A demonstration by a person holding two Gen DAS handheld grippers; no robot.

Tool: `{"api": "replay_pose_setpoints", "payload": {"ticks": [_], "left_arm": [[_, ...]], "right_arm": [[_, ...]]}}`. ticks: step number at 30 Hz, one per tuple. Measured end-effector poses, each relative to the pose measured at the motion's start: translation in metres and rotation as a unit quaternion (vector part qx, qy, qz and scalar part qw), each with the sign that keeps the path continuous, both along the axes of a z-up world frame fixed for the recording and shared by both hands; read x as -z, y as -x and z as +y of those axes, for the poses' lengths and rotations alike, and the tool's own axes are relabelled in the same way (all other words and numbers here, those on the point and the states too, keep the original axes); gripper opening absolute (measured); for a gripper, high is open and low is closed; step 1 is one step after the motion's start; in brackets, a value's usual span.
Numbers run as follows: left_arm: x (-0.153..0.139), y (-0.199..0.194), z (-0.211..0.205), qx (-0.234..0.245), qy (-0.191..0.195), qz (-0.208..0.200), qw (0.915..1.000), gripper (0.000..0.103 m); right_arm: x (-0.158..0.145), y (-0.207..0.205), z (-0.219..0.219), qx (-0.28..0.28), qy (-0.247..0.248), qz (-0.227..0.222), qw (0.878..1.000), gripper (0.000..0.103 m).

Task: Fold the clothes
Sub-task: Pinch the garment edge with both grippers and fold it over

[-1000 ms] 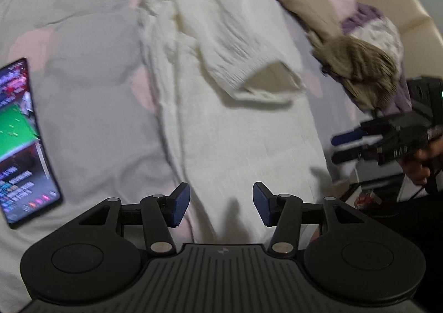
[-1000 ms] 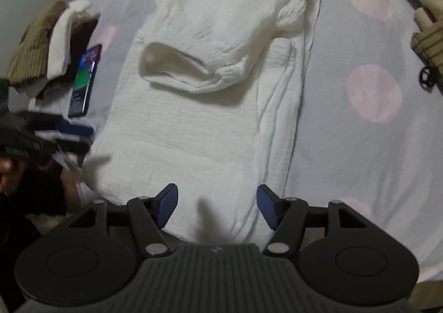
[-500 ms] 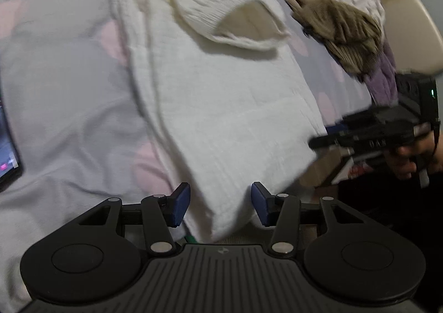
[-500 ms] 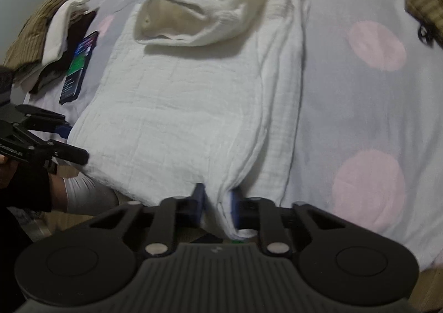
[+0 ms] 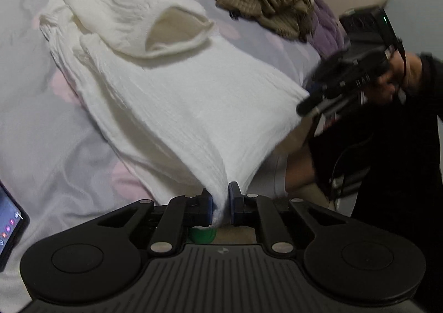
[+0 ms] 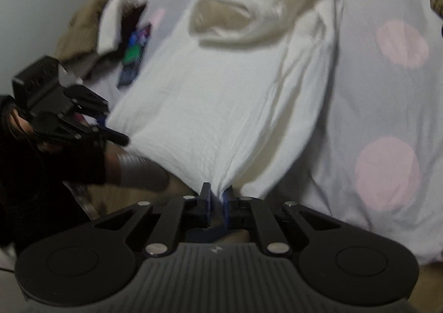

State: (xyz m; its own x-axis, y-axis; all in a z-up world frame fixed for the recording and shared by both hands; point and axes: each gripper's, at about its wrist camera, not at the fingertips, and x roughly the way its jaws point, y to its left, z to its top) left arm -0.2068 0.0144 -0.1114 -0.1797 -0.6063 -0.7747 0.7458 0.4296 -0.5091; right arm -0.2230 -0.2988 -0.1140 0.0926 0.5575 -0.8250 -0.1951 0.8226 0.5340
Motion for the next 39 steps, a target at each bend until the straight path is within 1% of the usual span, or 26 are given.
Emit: {"api": "replay_pose_setpoints", "payload": {"ticks": [2,3,6,7,9,10,11,12,13,15,18,20,22,23,24,25,26,27,28,30,32,35,37,39], "left_arm": [[0.009,0.004,-0.003,0.007,-0.010,0.025,0.9996,0.009],[0.013,0.009,-0.006,0.020,-0.019,0.024,0.9993,0.009],[0.022,0.021,-0.014,0.057,-0.045,0.004,0.9973,0.011],[0.025,0.023,-0.016,0.062,-0.054,-0.004,0.9966,0.011],[0.028,0.025,-0.018,0.072,-0.071,-0.015,0.9947,0.015],[0.028,0.025,-0.018,0.074,-0.080,-0.019,0.9939,0.018],[0.028,0.024,-0.017,0.075,-0.088,-0.022,0.9930,0.019],[0.027,0.022,-0.016,0.071,-0.091,-0.024,0.9930,0.019],[0.025,0.019,-0.014,0.064,-0.092,-0.025,0.9934,0.019],[0.019,0.014,-0.012,0.048,-0.090,-0.027,0.9944,0.019],[0.008,0.005,-0.009,0.012,-0.064,-0.041,0.9970,0.020],[0.006,-0.001,-0.009,-0.012,-0.047,-0.045,0.9978,0.026],[0.011,-0.006,-0.013,-0.032,-0.047,-0.032,0.9979,0.027],[0.015,-0.008,-0.016,-0.037,-0.051,-0.024,0.9977,0.027],[0.019,-0.009,-0.019,-0.037,-0.052,-0.019,0.9978,0.027],[0.021,-0.010,-0.021,-0.035,-0.050,-0.017,0.9980,0.027],[0.023,-0.011,-0.022,-0.033,-0.049,-0.015,0.9981,0.025],[0.024,-0.014,-0.023,-0.029,-0.047,-0.012,0.9984,0.019],[0.024,-0.017,-0.023,-0.024,-0.046,-0.007,0.9986,0.008],[0.024,-0.021,-0.021,-0.016,-0.044,0.005,0.9989,0.007],[0.020,-0.024,-0.018,-0.009,-0.033,0.013,0.9993,0.006],[0.014,-0.025,-0.011,0.000,-0.024,0.029,0.9993,0.006],[0.016,-0.023,-0.007,0.008,-0.028,0.049,0.9984,0.006],[0.022,-0.015,-0.009,0.024,-0.039,0.055,0.9974,0.006]], "right_arm": [[0.008,0.001,0.006,-0.022,0.014,0.019,0.999,0.010],[0.012,0.001,0.010,-0.034,0.026,0.023,0.999,0.010],[0.019,0.003,0.017,-0.061,0.073,0.022,0.995,0.010],[0.020,0.002,0.018,-0.061,0.077,0.020,0.995,0.010],[0.019,0.000,0.015,-0.047,0.075,0.013,0.996,0.014],[0.017,-0.001,0.013,-0.037,0.072,0.008,0.997,0.019],[0.016,-0.001,0.011,-0.026,0.069,0.003,0.997,0.038],[0.014,-0.002,0.009,-0.014,0.067,-0.003,0.998,0.045],[0.012,-0.005,0.006,0.001,0.065,-0.011,0.998,0.048],[0.009,-0.009,-0.001,0.030,0.055,-0.023,0.998,0.048],[0.004,-0.016,-0.011,0.070,0.056,-0.050,0.995,0.049],[0.010,-0.021,-0.013,0.088,0.054,-0.043,0.994,0.050],[0.022,-0.026,-0.013,0.098,0.047,-0.016,0.994,0.050],[0.028,-0.026,-0.010,0.092,0.046,-0.003,0.995,0.049],[0.033,-0.026,-0.008,0.087,0.045,0.011,0.995,0.046],[0.037,-0.026,-0.006,0.082,0.042,0.020,0.996,0.025],[0.037,-0.024,-0.003,0.075,0.039,0.019,0.996,0.010],[0.037,-0.023,-0.001,0.068,0.035,0.018,0.997,0.010],[0.035,-0.022,0.001,0.061,0.030,0.016,0.998,0.009],[0.026,-0.021,0.000,0.052,0.017,0.008,0.998,0.008],[0.011,-0.022,-0.004,0.045,0.006,-0.003,0.999,0.008],[0.003,-0.016,-0.007,0.024,-0.007,0.013,1.000,0.008],[0.008,-0.013,-0.003,0.009,-0.002,0.027,1.000,0.008],[0.018,-0.010,0.002,-0.006,0.009,0.042,0.999,0.008]]}}
